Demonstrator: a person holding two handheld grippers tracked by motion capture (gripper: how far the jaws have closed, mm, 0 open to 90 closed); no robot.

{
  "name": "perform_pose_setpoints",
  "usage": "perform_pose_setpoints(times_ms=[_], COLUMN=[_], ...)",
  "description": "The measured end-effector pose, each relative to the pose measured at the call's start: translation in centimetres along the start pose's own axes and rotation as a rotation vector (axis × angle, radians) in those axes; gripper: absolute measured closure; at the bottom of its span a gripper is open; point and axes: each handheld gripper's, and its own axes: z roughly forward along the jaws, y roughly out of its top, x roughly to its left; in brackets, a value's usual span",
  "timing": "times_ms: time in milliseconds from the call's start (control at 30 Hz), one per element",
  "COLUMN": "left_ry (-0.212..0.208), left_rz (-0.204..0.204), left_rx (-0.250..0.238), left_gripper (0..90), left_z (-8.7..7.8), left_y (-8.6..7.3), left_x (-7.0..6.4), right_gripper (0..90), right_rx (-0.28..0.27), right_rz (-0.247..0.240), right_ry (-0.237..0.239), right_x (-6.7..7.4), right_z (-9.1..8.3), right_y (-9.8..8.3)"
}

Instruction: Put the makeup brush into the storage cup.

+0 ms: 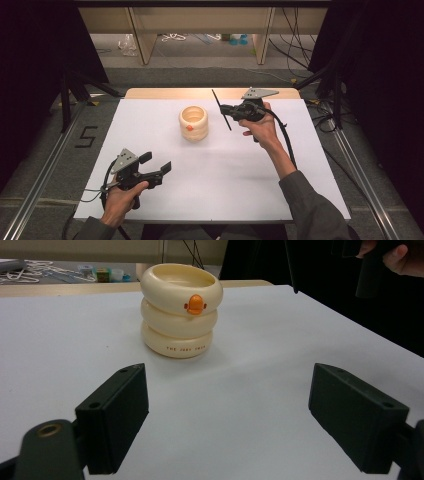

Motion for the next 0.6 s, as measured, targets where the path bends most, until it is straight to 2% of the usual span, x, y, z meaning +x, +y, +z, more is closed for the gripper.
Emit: perform_pose_setpoints(times_ms=[67, 267, 367, 467, 500, 600], left_ry=[0.000, 0.000, 0.000, -0.001, -0.007, -0.011], left_rz=[0.000, -0.001, -0.001, -0.001, -0.027, -0.034], left_rx=[0.000, 0.000, 0.000, 0.000, 0.012, 0.005], left_gripper=[15.5, 15.5, 15.5, 15.5, 15.5, 15.5], left_z=[0.0, 0.0, 0.0, 0.0, -0.1, 0.0], left_y=[0.0, 0.0, 0.0, 0.0, 0.0, -0.1], left_x=[0.0, 0.0, 0.0, 0.0, -0.2, -0.2], right_gripper=[85.7, 85.7, 85.7, 85.7, 85.7, 85.7], right_rx=[-0.010, -0.014, -0.035, -0.027, -0.027, -0.033], right_rz=[0.017, 0.008, 0.012, 0.014, 0.014, 0.014], right_ry=[0.010, 0.010, 0.015, 0.011, 0.011, 0.014], right_x=[0.1, 0.3, 0.4, 0.4, 0.4, 0.4], right_z=[0.4, 1.3, 1.7, 2.1, 2.1, 2.5], right_y=[0.2, 1.0, 1.3, 1.4, 1.4, 1.7])
